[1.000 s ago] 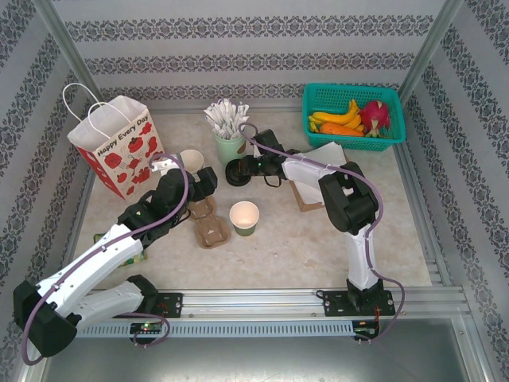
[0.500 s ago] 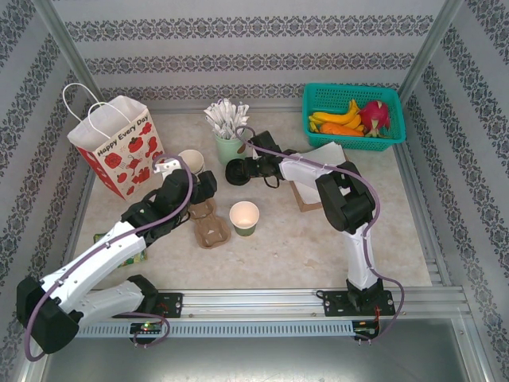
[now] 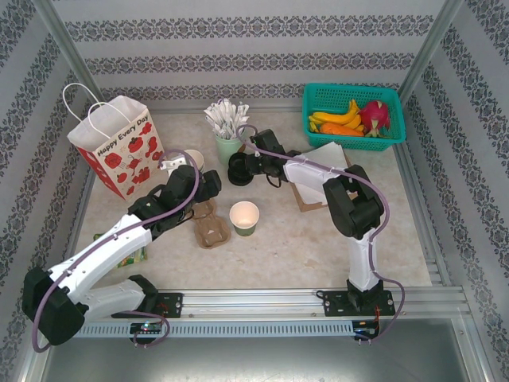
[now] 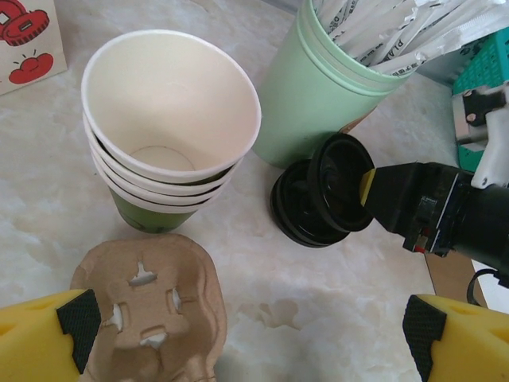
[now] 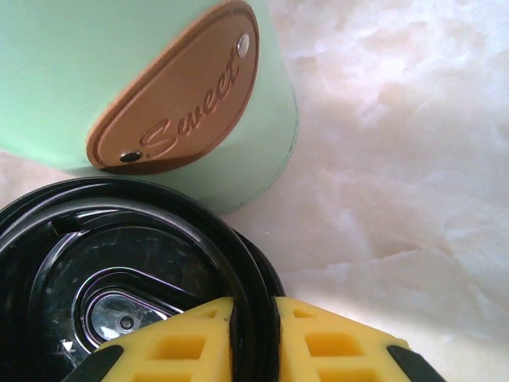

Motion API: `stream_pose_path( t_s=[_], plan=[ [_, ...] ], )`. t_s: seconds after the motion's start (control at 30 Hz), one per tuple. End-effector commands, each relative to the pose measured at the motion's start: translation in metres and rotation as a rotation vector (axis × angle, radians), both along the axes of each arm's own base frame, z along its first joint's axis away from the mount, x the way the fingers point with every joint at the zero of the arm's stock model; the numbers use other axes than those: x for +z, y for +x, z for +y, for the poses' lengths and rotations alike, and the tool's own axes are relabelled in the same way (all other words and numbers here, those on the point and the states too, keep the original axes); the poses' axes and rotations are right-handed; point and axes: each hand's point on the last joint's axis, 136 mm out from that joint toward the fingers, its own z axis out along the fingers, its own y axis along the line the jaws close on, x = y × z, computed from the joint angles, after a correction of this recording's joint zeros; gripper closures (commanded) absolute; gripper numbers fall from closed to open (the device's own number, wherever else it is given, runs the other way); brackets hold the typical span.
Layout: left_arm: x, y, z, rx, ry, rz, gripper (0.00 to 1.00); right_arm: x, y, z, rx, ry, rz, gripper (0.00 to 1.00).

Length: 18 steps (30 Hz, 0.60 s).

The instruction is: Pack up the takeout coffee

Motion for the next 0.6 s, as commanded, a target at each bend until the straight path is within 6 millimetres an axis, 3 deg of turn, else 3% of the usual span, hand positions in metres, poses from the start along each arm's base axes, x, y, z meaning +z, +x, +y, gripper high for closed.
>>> stream_pose_path(
  t_s=[0.0, 0.37, 0.57],
  plan=[
    [0.004, 0.003, 0.0, -0.011, -0.007, 0.012, 0.01, 0.017, -0.003, 0.003, 0.013, -0.011, -0.062, 0.79],
    [-0.004, 0.011, -0.011, -0.098, -0.049, 0.088, 0.01, 0.044, -0.014, 0.007, 0.112, 0.001, -0.195, 0.8],
    [0.003, 0.018, -0.02, -0.335, 0.094, 0.136, 0.01, 0.067, -0.041, 0.009, 0.354, -0.096, -0.295, 0.79]
  ],
)
